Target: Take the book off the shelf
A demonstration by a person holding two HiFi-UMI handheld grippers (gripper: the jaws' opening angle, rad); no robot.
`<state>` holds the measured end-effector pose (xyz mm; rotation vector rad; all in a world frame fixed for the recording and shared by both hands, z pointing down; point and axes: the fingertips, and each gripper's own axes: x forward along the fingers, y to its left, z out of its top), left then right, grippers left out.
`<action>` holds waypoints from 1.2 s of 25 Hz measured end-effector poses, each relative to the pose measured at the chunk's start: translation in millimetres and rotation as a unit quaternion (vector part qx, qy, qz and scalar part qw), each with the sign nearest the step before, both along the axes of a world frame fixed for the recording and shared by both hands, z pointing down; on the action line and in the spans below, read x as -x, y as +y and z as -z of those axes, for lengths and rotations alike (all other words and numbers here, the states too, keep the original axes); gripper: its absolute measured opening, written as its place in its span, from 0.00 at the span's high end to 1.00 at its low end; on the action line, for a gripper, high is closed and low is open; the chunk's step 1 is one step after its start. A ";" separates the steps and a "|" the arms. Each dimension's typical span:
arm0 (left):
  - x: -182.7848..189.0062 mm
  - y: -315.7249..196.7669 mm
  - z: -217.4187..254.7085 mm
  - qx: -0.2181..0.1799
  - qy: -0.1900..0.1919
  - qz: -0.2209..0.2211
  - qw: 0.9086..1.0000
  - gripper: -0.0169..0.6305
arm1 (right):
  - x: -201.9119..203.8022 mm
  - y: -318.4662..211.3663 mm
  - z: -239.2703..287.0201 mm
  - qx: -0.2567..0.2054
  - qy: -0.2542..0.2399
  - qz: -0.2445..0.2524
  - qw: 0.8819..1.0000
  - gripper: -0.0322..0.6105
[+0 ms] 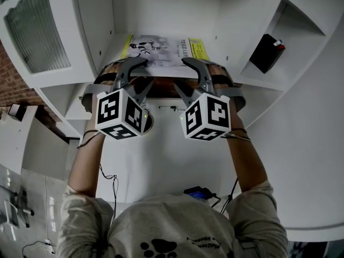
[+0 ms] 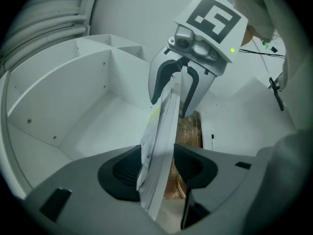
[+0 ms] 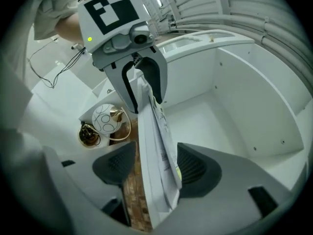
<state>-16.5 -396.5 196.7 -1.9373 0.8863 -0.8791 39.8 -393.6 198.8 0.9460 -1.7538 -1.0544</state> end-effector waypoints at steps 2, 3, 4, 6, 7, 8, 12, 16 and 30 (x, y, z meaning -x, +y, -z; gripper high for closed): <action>-0.2 -2.8 -2.8 0.007 -0.011 0.003 1.000 0.66 | -0.1 -7.6 -5.6 0.018 0.013 -0.006 1.000 0.55; -0.3 -4.5 -3.7 0.009 -0.017 0.005 1.000 0.65 | -0.5 -11.5 -7.9 0.025 0.018 -0.010 0.999 0.55; -0.3 -6.5 -5.0 0.013 -0.023 0.007 1.000 0.65 | -1.1 -15.2 -9.9 0.030 0.023 -0.013 0.999 0.55; 0.0 -10.6 -10.6 0.027 -0.038 0.012 0.999 0.65 | -2.7 -21.4 -13.0 0.033 0.034 -0.022 0.999 0.55; 0.1 -11.8 -13.6 0.034 -0.044 0.014 0.998 0.65 | -3.5 -23.4 -14.3 0.032 0.040 -0.025 0.998 0.55; 0.0 -12.3 -15.4 0.040 -0.047 0.014 0.998 0.65 | -4.1 -24.4 -15.8 0.034 0.046 -0.028 0.998 0.55; -0.2 -10.8 -16.8 0.049 -0.059 0.020 0.997 0.65 | -4.9 -21.6 -25.1 0.062 0.064 -0.025 0.996 0.57; -0.1 -9.9 -18.8 0.043 -0.080 0.032 0.995 0.65 | -6.3 -21.7 -23.4 0.043 0.082 -0.023 0.995 0.63; 0.7 27.9 -20.1 0.019 -0.106 0.042 0.993 0.65 | -6.9 14.5 -20.9 0.017 0.077 -0.019 0.997 0.67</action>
